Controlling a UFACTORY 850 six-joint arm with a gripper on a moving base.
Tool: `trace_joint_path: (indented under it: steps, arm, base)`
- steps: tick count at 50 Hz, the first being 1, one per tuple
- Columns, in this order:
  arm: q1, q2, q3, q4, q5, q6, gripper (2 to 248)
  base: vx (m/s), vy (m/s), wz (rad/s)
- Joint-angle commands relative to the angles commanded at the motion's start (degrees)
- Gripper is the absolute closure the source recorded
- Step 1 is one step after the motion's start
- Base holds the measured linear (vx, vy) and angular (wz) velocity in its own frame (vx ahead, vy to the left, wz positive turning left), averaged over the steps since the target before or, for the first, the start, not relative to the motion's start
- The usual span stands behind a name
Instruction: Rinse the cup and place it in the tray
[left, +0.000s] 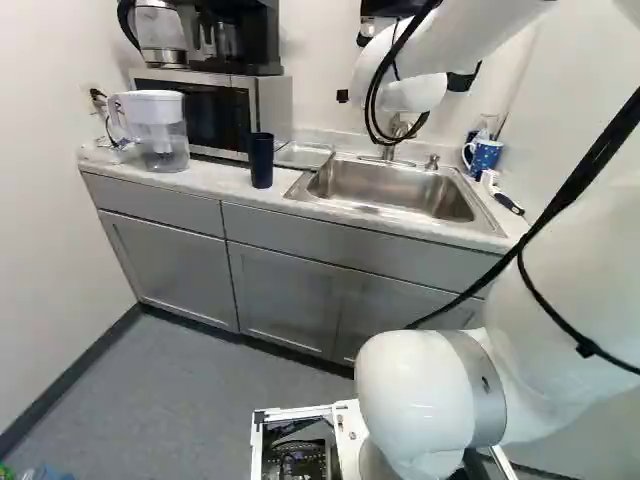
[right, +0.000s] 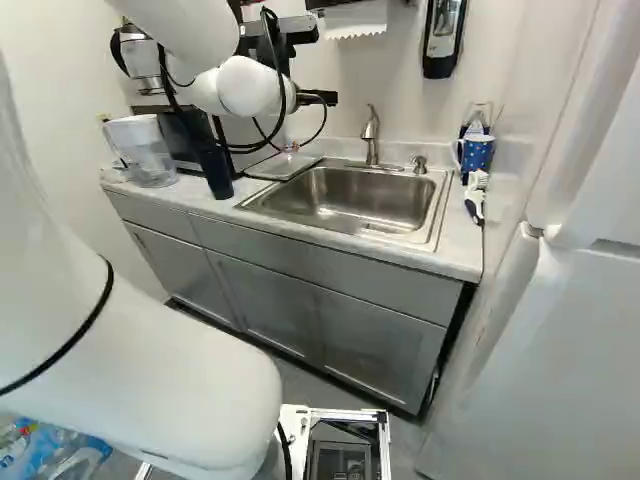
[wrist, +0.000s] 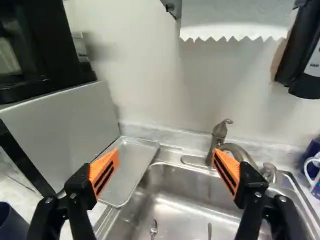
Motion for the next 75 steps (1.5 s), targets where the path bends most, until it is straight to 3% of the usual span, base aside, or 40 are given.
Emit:
trace_joint_path:
  steps: [58,75]
  arm:
    - [0.0,-0.1,-0.1,0.0,0.0,0.0,3]
    - [-0.9,-3.4,-3.1,0.0,0.0,0.0,3]
  base:
    - [0.013,-0.006,0.053]
    - [0.0,0.0,0.0]
